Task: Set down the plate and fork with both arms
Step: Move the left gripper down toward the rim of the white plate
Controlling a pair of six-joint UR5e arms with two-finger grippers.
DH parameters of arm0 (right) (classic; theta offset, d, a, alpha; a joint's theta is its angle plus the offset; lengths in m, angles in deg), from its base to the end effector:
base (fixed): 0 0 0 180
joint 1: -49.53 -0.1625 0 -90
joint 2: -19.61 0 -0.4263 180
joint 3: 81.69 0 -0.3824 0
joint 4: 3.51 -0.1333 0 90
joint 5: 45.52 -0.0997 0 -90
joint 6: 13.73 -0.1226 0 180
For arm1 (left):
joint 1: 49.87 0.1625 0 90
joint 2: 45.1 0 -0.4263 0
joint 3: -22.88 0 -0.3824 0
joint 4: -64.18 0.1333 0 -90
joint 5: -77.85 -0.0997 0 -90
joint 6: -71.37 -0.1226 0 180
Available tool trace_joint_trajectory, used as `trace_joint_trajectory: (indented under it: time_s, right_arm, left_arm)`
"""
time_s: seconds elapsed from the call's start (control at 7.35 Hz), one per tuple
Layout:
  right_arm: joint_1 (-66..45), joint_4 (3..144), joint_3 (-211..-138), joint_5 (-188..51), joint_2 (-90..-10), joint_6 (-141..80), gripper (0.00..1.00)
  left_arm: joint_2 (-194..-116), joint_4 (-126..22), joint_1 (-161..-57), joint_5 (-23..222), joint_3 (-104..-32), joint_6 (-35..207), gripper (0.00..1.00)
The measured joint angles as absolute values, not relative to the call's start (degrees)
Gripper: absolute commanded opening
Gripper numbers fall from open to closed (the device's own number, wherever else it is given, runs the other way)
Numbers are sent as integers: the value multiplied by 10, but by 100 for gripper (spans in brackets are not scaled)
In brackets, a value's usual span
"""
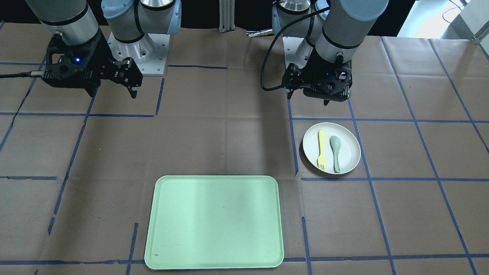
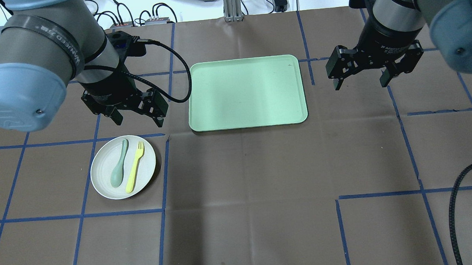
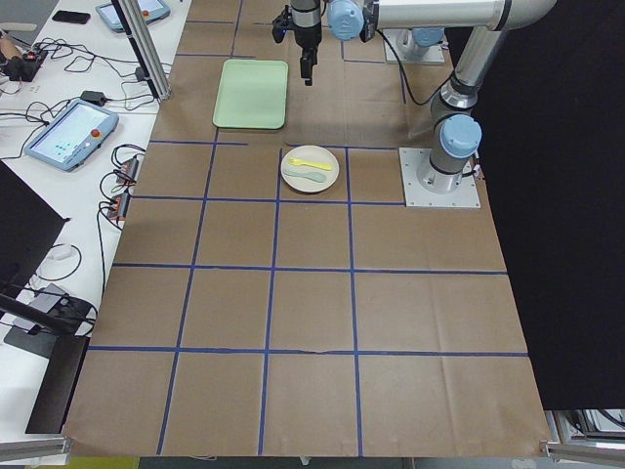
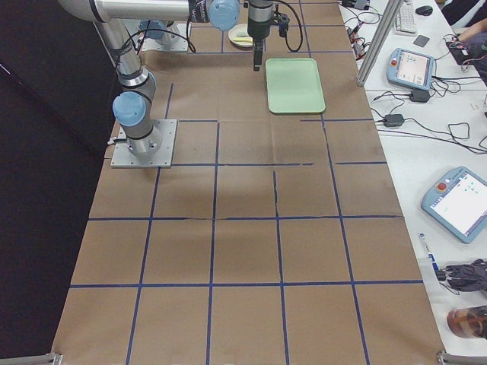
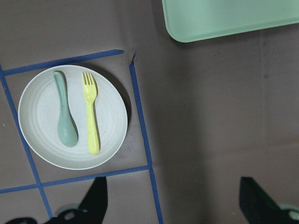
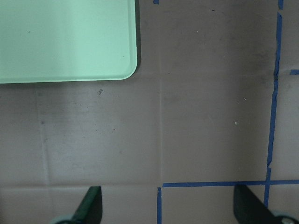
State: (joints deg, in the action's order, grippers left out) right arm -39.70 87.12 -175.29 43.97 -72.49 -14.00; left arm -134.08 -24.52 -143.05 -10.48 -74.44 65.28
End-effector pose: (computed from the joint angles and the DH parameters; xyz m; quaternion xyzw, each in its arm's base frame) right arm 0.1281 -0.4662 0.4544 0.0091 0.9999 0.0076 0.0045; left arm -0.1622 -0.4528 0.4160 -0.0801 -0.9957 -0.0432 0.0157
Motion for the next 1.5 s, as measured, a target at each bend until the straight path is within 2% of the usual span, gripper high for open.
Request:
trace_joint_trajectory:
  time_s: [0.27, 0.68, 1.5]
  right_arm:
    - [-399, 870, -1754, 442, -725, -139, 100]
    - [-397, 871, -1755, 447, -725, -113, 100]
    - [-397, 872, -1756, 447, -725, -108, 100]
  left_arm:
    - [-1343, -246, -1399, -104, -756, 655, 100]
    - [-1343, -207, -1303, -105, -810, 641, 100]
    - [-1435, -43, -1166, -102, -888, 452, 100]
